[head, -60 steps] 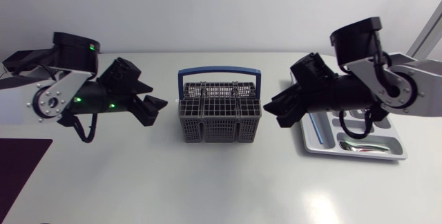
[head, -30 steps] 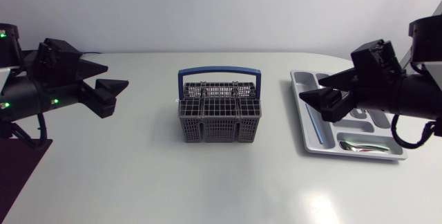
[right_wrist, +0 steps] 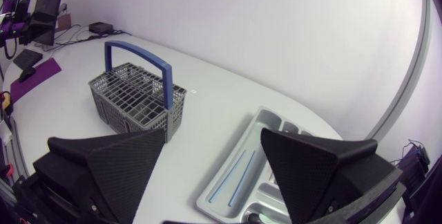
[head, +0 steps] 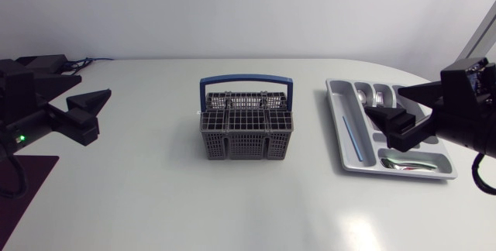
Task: Unload the cutlery basket into the drawer organizer.
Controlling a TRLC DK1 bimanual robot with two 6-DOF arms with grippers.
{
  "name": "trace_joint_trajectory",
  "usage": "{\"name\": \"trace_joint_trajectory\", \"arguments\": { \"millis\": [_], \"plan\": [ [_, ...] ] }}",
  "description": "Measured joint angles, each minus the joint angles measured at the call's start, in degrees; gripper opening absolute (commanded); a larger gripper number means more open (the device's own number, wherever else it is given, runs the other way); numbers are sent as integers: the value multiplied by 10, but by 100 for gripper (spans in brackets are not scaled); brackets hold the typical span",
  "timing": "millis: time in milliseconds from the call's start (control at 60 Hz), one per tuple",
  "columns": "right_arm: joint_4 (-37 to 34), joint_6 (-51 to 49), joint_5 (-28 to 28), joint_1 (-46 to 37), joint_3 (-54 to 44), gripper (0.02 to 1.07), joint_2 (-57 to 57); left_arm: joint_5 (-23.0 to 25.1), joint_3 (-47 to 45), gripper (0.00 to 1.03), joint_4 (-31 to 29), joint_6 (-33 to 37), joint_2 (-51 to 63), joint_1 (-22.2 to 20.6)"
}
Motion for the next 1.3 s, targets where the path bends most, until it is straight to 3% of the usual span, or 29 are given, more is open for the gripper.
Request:
{"name": "trace_joint_trajectory", "arguments": {
  "millis": [350,517,717,1300],
  "plan": [
    [6,19,79,-7,-40,103,-129,0,-37,99,3,-30,-54,25],
    [45,61,132,-9,-74,103,-164,0,-52,99,4,-47,-82,25],
    [53,77,134,-15,-104,103,-196,-5,-78,99,5,-65,-125,21],
    [110,139,150,-14,-253,103,-336,-115,-214,99,9,-134,-295,-12]
  ]
}}
